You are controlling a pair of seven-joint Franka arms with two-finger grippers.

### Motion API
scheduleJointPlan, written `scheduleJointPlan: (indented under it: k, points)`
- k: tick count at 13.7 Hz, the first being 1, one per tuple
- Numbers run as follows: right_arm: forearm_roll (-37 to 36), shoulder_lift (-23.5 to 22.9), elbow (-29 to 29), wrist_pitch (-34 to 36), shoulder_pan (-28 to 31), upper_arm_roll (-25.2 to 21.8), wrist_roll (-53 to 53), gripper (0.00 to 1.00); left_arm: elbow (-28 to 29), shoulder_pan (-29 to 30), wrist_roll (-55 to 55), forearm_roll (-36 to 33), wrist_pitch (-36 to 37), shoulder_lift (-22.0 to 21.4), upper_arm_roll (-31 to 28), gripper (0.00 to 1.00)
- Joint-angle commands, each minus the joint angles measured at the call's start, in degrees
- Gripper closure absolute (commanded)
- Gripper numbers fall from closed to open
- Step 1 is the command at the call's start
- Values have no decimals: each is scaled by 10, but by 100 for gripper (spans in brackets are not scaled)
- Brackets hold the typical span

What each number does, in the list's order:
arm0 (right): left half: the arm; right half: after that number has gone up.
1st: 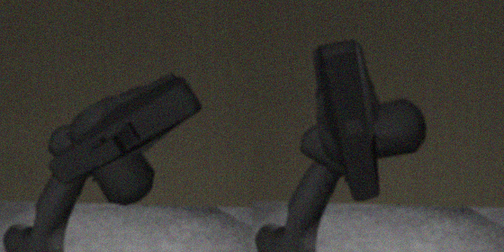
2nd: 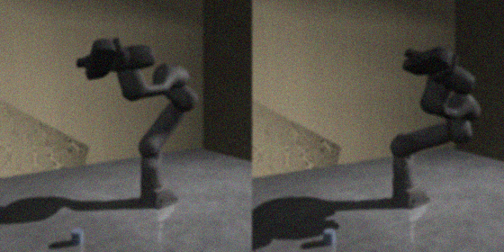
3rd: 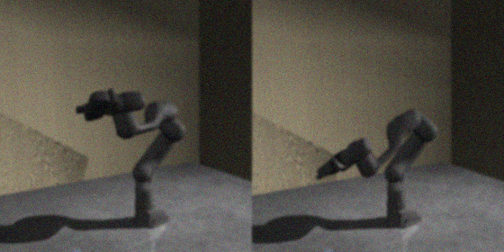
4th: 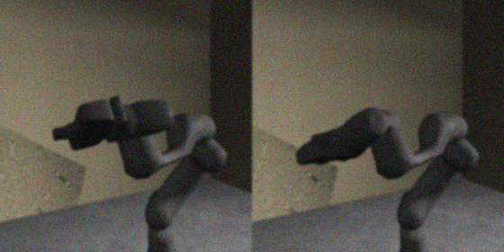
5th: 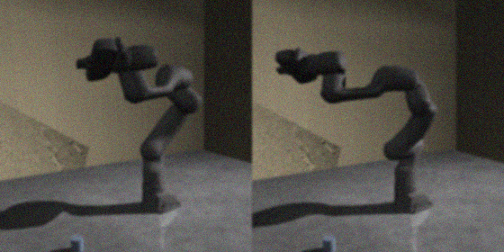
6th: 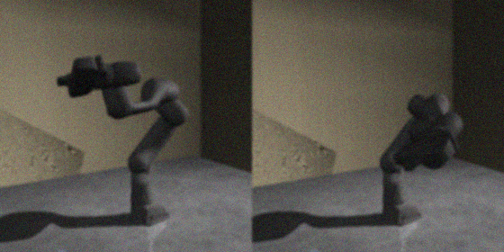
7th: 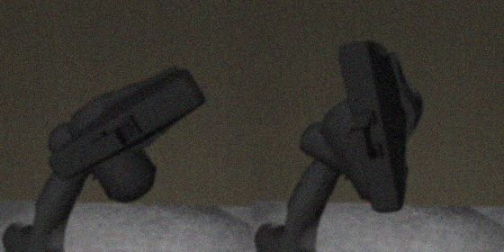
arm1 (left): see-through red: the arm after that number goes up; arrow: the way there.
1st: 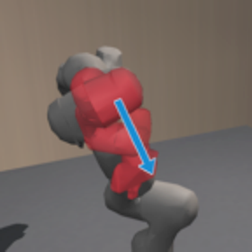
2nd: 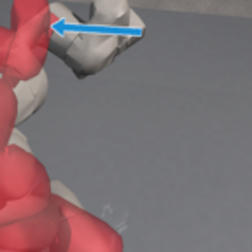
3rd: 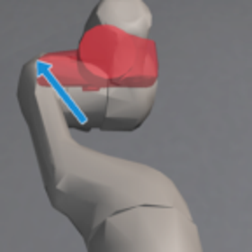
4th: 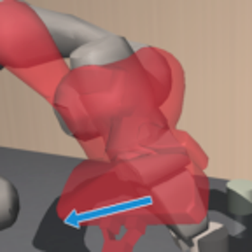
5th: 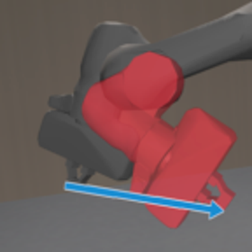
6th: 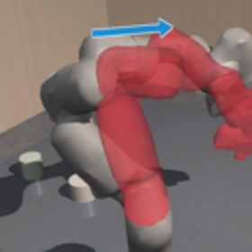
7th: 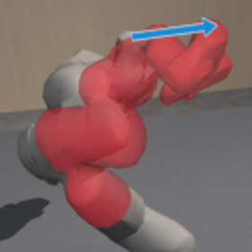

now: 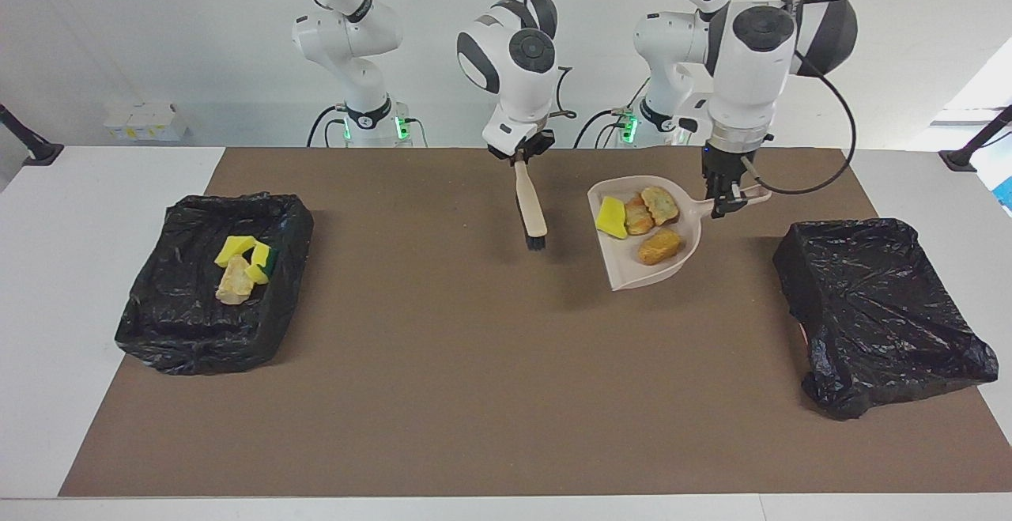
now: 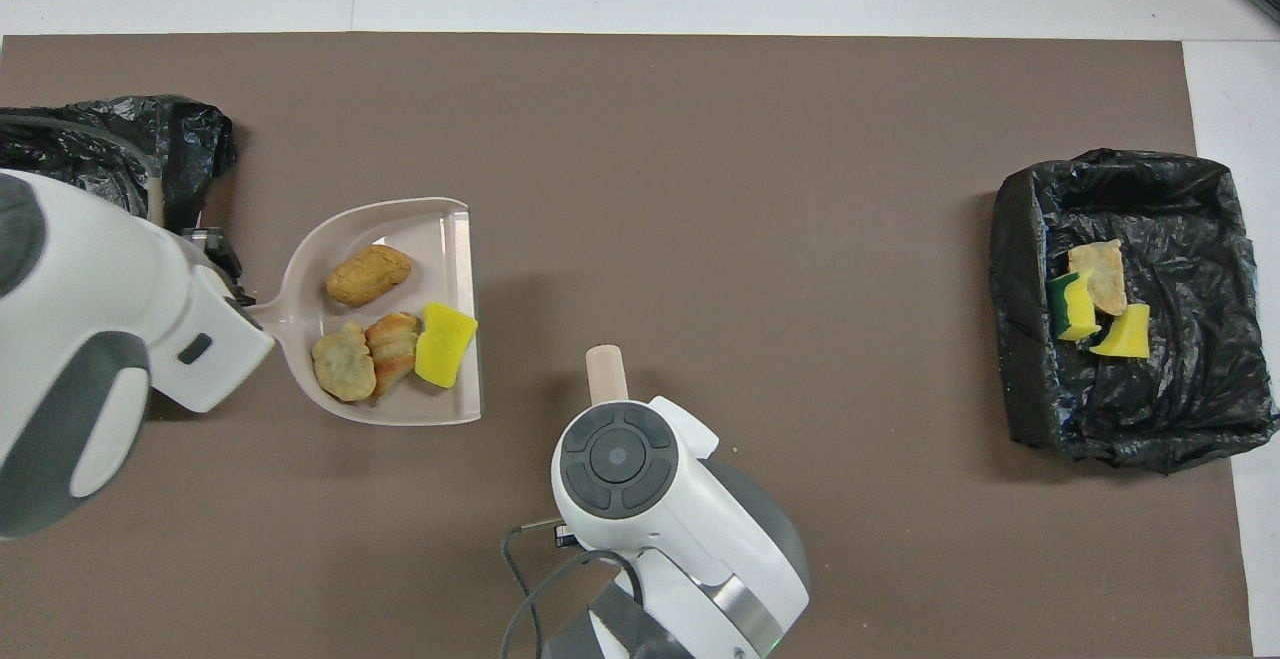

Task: Sweep and dump trash in bin
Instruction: 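Carry the loaded dustpan to the bin nearest the left gripper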

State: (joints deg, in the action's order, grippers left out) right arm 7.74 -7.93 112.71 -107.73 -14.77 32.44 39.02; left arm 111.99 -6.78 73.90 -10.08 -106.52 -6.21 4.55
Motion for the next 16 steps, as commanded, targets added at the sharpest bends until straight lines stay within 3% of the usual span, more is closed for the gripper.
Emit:
scheduleJointPlan:
  k: [1,5,6,10,13,16]
  points:
    - [12,-44,3,-59,-16,0,52,100,-27,77,33,1,17,0,6,100]
    - [11,-69,19,-101,-39,-1,72,99,-47,196,67,2,-26,15,6,100]
    - [0,-69,11,-87,-40,-1,69,1,-65,221,80,2,-33,27,6,100]
    - [-3,-58,-68,14,-19,-2,62,0,-147,305,135,-1,-41,79,6,100]
    - [5,-23,-74,34,16,-3,37,0,-192,341,178,-10,-57,119,5,100]
    - [-1,-18,-137,123,55,-5,-57,0,-217,335,186,-127,-75,135,-7,100]
